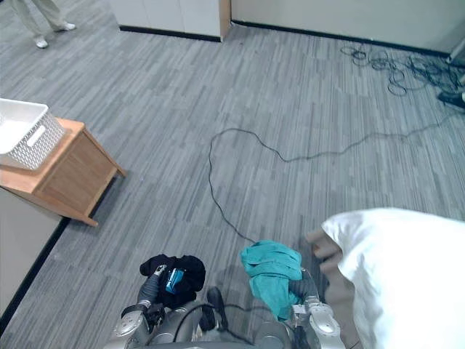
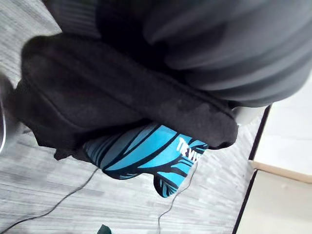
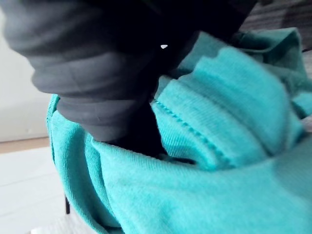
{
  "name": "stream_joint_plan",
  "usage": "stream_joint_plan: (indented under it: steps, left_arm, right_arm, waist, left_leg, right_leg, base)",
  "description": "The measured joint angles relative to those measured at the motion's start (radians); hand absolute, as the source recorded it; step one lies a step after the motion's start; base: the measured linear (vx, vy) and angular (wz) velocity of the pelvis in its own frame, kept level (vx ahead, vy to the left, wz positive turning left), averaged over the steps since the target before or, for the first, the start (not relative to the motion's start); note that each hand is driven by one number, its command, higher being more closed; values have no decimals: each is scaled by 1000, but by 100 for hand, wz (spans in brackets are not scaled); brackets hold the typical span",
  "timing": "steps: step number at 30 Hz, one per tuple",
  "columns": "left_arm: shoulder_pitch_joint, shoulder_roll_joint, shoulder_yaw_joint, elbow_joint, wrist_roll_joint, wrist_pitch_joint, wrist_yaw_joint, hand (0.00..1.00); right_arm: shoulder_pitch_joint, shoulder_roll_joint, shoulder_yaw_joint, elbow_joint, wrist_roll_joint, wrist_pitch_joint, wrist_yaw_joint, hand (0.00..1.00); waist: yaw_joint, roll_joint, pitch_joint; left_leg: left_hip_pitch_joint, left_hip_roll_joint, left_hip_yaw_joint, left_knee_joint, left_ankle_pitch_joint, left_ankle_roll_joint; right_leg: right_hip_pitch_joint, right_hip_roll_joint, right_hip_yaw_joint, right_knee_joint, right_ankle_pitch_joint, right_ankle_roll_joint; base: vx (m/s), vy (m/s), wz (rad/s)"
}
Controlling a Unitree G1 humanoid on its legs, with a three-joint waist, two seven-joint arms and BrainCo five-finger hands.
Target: Tidy the bed and pick cloth on bed and put in laundry
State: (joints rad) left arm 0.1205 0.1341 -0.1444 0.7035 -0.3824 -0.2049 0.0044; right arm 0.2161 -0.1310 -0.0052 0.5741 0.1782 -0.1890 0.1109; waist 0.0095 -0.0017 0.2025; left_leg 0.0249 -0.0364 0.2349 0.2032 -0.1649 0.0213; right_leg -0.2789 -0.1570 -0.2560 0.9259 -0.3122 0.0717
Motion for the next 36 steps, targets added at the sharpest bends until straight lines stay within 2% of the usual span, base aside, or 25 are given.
stream_joint_plan:
  steps: [1,2,4,5,6,7,9,10,11,12,13,16,18,20,22,23,24,25,26,27,28,30,31,34,36]
  left_arm:
    - [-14,11,-5,1,1,1,-1,100]
    - [-37,19,-11,4,3,0,-5,100]
    - [-56,34,-6,21,5,-1,-23,100]
    - [-43,44,1,21,2,-6,-25,100]
    - [-28,46,3,20,0,-10,-25,100]
    - [-1,47,4,20,-6,-12,-27,100]
    - [49,38,40,30,-45,-9,-25,100]
    - [68,33,63,55,-63,-6,-25,100]
    - [78,14,73,64,-72,-1,-23,100]
    - [97,-22,80,75,-84,0,-22,100]
    - [106,-51,74,83,-86,1,-22,100]
    - [101,-65,73,73,-85,-16,-21,100]
    - [108,-60,73,29,-80,-42,-3,100]
    - [123,-75,73,-24,-74,-62,35,100]
    - [140,-86,72,-68,-75,-59,70,100]
    - [139,-93,71,-76,-75,-46,87,100]
    - [139,-99,72,-76,-76,-38,96,100]
    - [128,-108,82,-71,-76,-15,118,100]
    - [127,-101,108,-69,-74,-2,133,100]
    - [126,-82,112,-67,-73,-1,140,100]
    - [114,-48,118,-59,-57,-1,157,100]
    - [110,-54,115,-47,-44,0,174,100]
    - [111,-72,112,-47,-29,-3,174,100]
    - [96,-70,105,-49,47,-12,181,100]
    - [90,-33,105,-48,64,-13,195,100]
  right_arm:
    - [13,6,0,-25,4,0,-2,100]
    - [39,12,-2,-51,9,1,-5,100]
    - [72,36,-20,-61,12,4,-7,100]
    - [78,43,-19,-61,11,4,-6,100]
    - [79,47,-19,-61,12,3,-6,100]
    - [82,42,-16,-75,11,2,-4,100]
    - [66,26,3,-89,12,3,-6,100]
    - [42,8,20,-88,12,7,-6,100]
    - [20,-15,26,-89,11,14,-3,100]
    - [-22,-53,33,-90,9,26,4,100]
    - [-49,-63,35,-92,6,32,17,100]
    - [-73,-63,17,-93,-16,38,48,100]
    - [-72,-61,23,-113,-38,38,67,100]
    - [-67,-99,45,-178,-54,43,70,100]
    - [-65,-118,59,-213,-53,58,69,100]
    - [-66,-129,60,-217,-51,63,71,100]
    - [-72,-138,61,-212,-50,65,71,100]
    - [-106,-143,66,-168,-30,69,78,100]
    - [-142,-126,82,-113,-28,77,83,100]
    - [-144,-117,95,-102,-23,78,85,100]
    - [-139,-104,101,-81,-20,77,91,100]
    - [-131,-92,88,-63,-22,80,89,100]
    - [-108,-82,80,-67,-21,80,84,100]
    - [-50,-64,88,-90,-20,76,56,100]
    - [-48,-46,86,-89,-19,76,44,100]
  waist:
    - [-3,12,8]
    - [-29,1,8]
    - [-50,-31,23]
    - [-44,-35,35]
    - [-46,-37,33]
    - [-51,-25,15]
    - [-32,-13,-30]
    - [-31,-12,-31]
    - [-24,19,-31]
    - [-1,76,-30]
    - [20,97,-13]
    - [21,73,19]
    - [41,49,35]
    - [55,56,39]
    - [70,67,38]
    - [92,72,20]
    - [98,82,10]
    - [113,92,-1]
    - [113,38,-21]
    - [109,7,-36]
    - [83,-41,-36]
    - [80,-41,-29]
    - [55,-10,-28]
    - [29,43,-31]
    - [31,40,-31]
  left_leg:
    - [23,4,-46,-9,0,0]
    - [46,9,-99,-16,0,0]
    - [115,1,-163,-13,-21,-33]
    - [174,18,-174,-4,-65,-88]
    - [198,32,-181,10,-93,-95]
    - [235,81,-190,27,-172,-58]
    - [256,137,-199,109,-233,-96]
    - [155,180,-195,373,-224,-112]
    - [98,222,-195,510,-179,-93]
    - [-16,296,-200,748,38,-35]
    - [-101,304,-239,882,93,-40]
    - [-249,174,-200,857,-42,-90]
    - [-292,86,-86,591,-47,-105]
    - [-309,30,158,170,22,-164]
    - [-316,19,298,69,35,-134]
    - [-320,16,344,53,20,-76]
    - [-314,17,346,52,10,-58]
    - [-291,3,308,20,58,117]
    - [-285,-13,299,18,74,194]
    - [-287,-22,291,19,71,219]
    - [-252,-59,202,15,101,261]
    - [-184,-86,106,40,74,257]
    - [-129,-82,8,52,34,250]
    - [-34,-23,-208,61,-45,201]
    - [-5,4,-310,64,-78,157]
  right_leg:
    - [-34,19,-24,-153,5,-10]
    - [-58,35,-22,-425,76,-1]
    - [-78,-4,43,-718,214,68]
    - [-68,-18,88,-754,258,62]
    - [-57,-22,99,-753,272,53]
    - [-41,-16,101,-711,289,28]
    - [-73,15,86,-547,308,12]
    - [-80,33,82,-461,321,-64]
    - [-68,60,62,-435,275,-81]
    - [-17,128,62,-461,234,-109]
    - [58,166,65,-518,218,-135]
    - [253,168,54,-643,183,-158]
    - [363,168,40,-712,157,-171]
    - [519,223,-4,-848,147,-164]
    - [632,295,-24,-928,120,-143]
    - [659,332,-35,-896,70,-132]
    - [655,352,-45,-846,45,-124]
    - [590,357,-59,-637,5,-126]
    - [453,290,-100,-353,32,-85]
    - [389,249,-127,-219,87,-42]
    - [314,154,-208,9,222,-56]
    - [268,79,-201,116,139,-116]
    - [229,71,-165,108,68,-118]
    - [94,99,28,-203,33,-29]
    - [44,99,150,-537,122,42]
  base:
    - [387,-53,92]
    - [499,-100,135]
    - [621,-211,150]
    - [527,-262,112]
    - [705,-427,114]
    - [505,-324,95]
    - [760,-517,77]
    - [795,-611,41]
    - [592,-486,-3]
    - [602,-377,-53]
    - [619,-328,-47]
    - [582,-323,9]
    - [624,-358,21]
    - [697,-366,38]
    - [519,-236,25]
    - [680,-297,18]
    - [708,-272,5]
    - [621,-230,9]
    - [615,-216,20]
    - [727,-268,82]
    - [618,-220,93]
    - [625,-217,127]
    - [620,-201,166]
    - [595,-260,204]
    - [599,-407,156]
